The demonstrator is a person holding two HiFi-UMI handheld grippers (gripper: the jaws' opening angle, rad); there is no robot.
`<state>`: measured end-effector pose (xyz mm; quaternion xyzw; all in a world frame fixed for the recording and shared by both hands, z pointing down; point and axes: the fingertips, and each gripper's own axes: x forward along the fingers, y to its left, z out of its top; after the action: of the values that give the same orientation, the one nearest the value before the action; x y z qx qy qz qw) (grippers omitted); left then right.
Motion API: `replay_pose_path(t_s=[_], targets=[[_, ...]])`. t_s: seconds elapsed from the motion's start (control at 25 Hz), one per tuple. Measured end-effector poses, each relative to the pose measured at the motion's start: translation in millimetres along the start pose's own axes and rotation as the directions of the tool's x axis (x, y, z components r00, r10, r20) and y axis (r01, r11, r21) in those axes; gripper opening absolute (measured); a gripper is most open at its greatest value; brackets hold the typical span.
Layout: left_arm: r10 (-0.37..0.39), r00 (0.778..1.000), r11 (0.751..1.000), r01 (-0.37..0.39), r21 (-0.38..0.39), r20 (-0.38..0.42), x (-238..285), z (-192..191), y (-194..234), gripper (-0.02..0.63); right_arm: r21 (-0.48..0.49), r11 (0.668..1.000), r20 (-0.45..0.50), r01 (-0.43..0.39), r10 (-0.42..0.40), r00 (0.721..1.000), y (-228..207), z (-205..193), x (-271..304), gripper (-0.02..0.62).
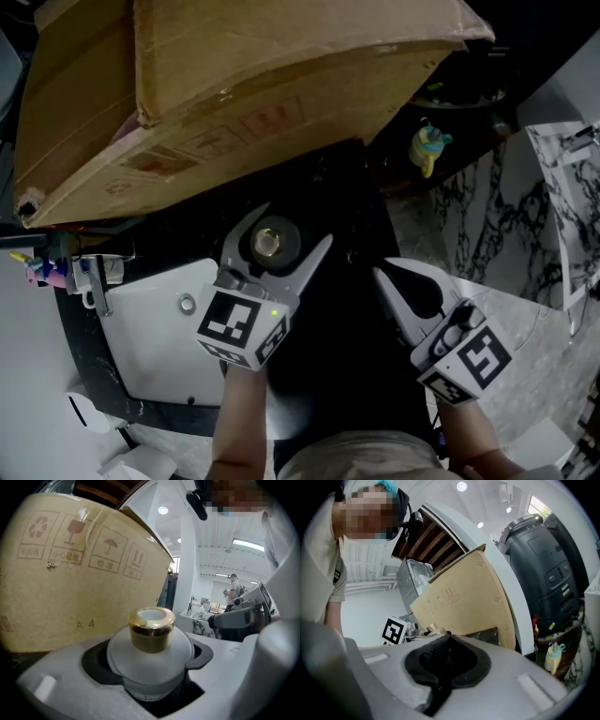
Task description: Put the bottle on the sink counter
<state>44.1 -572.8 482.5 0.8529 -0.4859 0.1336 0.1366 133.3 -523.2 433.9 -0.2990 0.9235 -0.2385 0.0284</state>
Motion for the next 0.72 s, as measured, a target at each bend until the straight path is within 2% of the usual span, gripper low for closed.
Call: replay_pose_path(t_s=[0.32, 0.52, 0.72], targets=[[0.011, 0.998, 0.999, -0.008, 0.044, -0.068, 7.2, -16.4, -0.8, 0.350, -0.020, 1.000, -0.028, 0.003, -0.003, 1.000, -8.9, -7.8, -1.2, 0.003], [-0.004, 0.995, 0.993, 0.016, 0.119, -0.101, 10.4, -21.3, -8.7, 0.350, -0.030, 0.999, -0.026, 0.013, -0.014, 1.000, -14.9, -7.4, -2.8, 0.003], [-0.008, 0.993, 0.992, 0.023, 0.127, -0.115, 11.0, -23.0, -10.4, 0.350, -0.033, 0.999, -0.038, 0.024, -0.025, 0.999, -18.9, -9.9, -5.8, 0.003]])
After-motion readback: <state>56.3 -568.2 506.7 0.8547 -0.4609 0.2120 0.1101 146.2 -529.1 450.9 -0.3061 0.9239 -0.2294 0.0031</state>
